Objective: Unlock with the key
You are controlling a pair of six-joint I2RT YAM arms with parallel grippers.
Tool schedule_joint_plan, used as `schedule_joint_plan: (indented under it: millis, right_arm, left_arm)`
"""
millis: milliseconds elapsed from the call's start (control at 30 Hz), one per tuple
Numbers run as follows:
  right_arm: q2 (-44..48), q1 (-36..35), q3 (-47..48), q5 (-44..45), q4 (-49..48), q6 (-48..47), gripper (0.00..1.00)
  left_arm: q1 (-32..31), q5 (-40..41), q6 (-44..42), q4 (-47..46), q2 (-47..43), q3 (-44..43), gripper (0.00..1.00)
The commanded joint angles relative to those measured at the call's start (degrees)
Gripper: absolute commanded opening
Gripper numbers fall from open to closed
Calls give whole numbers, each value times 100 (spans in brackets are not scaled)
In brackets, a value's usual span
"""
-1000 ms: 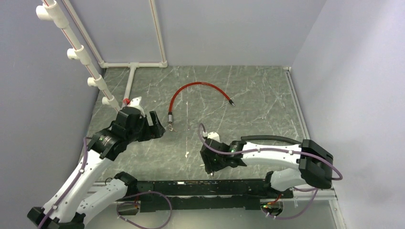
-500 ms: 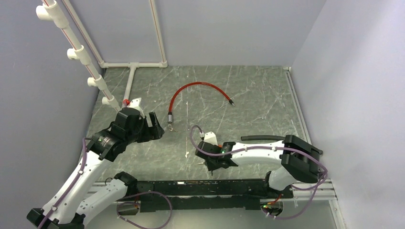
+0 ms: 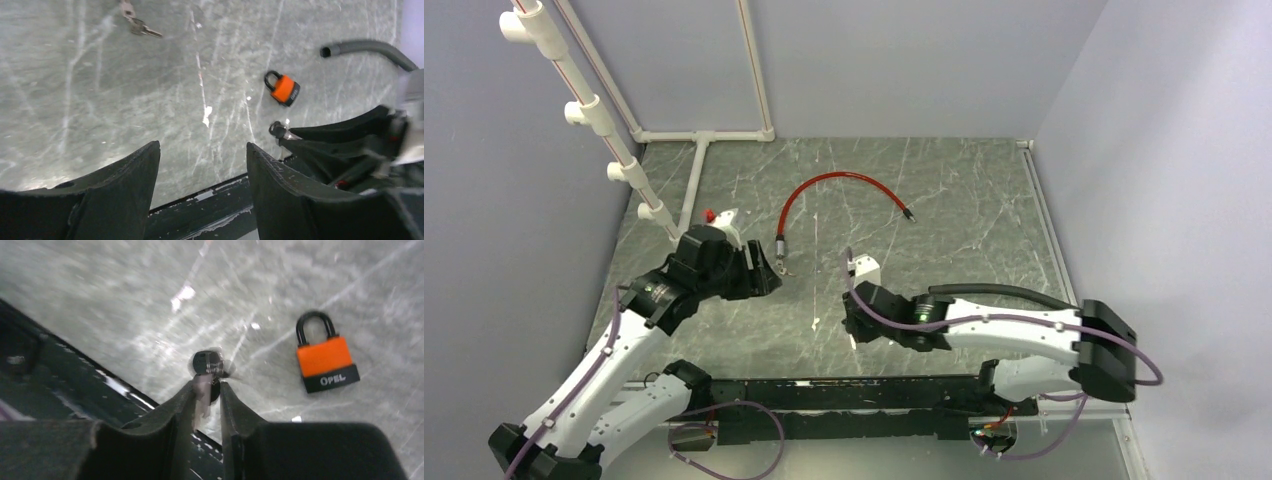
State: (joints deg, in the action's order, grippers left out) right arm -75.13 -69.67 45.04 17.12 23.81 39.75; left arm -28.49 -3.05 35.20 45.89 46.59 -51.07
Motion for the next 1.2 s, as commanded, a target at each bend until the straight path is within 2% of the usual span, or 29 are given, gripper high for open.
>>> schedule_joint_plan:
  millis: [0, 233, 333, 433, 467, 533, 633, 733, 833, 900, 967, 1067, 1167]
  right_arm:
    - [808, 50, -283, 128, -830, -657, 0]
    - [1587, 216, -463, -39, -1038, -905, 0]
    - [1807, 382, -399, -186, -930, -917, 0]
    - [1632, 600, -248, -346, -578, -832, 0]
    - [1483, 619, -192, -191, -419, -696, 4]
    - [984, 623, -40, -133, -197, -499, 22]
    - [541, 604, 131, -134, -64, -204, 36]
    - [345, 604, 138, -201, -134, -47, 56]
    - [42, 592, 246, -449, -209, 112, 64]
    - [-243, 544, 322, -529, -263, 403, 64]
    - [-567, 462, 574, -503, -218, 729, 59]
    - [-1072, 300, 1028, -224, 168, 1166, 54]
    - [-1519, 195, 1508, -63, 616, 1537, 55]
  left_arm:
    - [-25, -1290, 142, -1117, -119, 652, 66]
    - [-47, -2262, 461, -2585, -196, 1525, 59]
    - [-60, -2045, 487, -2664, -46, 1564, 58]
    - [-75, -1717, 496, -2432, 138, 1465, 54]
    - [-77, -1572, 496, -2282, 207, 1401, 52]
    - [-101, -1262, 485, -2020, 365, 1312, 47]
    - [-170, -878, 510, -1878, 520, 1336, 47]
    - [-303, -529, 615, -1701, 650, 1386, 47]
    - [-386, -320, 638, -1605, 620, 1429, 48]
    - [-438, -143, 650, -1493, 546, 1412, 49]
    - [-463, 96, 686, -1245, 469, 1320, 49]
    - [-484, 378, 715, -682, 347, 1002, 49]
    - [-534, 449, 788, -119, 220, 492, 51]
